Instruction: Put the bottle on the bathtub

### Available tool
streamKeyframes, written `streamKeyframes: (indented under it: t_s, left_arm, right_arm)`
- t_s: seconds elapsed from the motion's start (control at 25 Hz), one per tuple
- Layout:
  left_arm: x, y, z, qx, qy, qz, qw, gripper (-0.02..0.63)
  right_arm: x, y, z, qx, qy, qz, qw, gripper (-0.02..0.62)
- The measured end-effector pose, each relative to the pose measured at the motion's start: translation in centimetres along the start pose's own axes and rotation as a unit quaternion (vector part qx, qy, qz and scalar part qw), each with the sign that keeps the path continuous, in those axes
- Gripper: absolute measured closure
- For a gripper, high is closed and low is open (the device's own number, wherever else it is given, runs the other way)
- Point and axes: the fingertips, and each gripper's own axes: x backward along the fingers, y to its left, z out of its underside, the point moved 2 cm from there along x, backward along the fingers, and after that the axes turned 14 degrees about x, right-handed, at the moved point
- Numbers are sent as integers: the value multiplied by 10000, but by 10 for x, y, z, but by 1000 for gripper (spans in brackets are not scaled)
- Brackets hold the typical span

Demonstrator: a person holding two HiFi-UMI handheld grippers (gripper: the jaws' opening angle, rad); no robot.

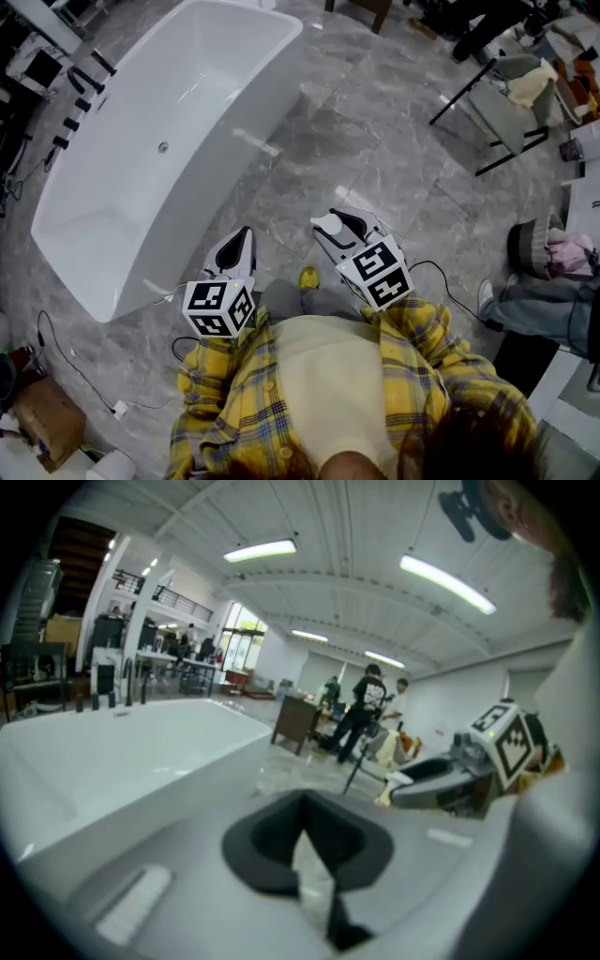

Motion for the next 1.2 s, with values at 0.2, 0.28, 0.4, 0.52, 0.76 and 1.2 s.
streamKeyframes:
  t_s: [0.2,0.28,0.4,0.52,0.76,1.2]
  left_arm:
    - [-14,13,-17,7,11,-105,9999,600]
    - [-23,21,-25,11,13,-119,9999,600]
    - [-37,35,-34,34,35,-101,9999,600]
    - [-51,47,-43,53,105,-51,9999,600]
    - [-76,83,-69,102,239,28,9997,600]
    - [-113,136,-81,233,606,94,9978,600]
  right_arm:
    - [-20,-22,-5,-74,62,-40,9999,422]
    - [-31,-29,-8,-78,103,-45,9999,422]
    - [-47,-40,-12,-98,184,-7,9998,422]
    - [-63,-50,-18,-161,262,63,9995,422]
    - [-105,-70,-38,-299,369,156,9988,422]
    - [-169,-104,-52,-302,612,274,9973,422]
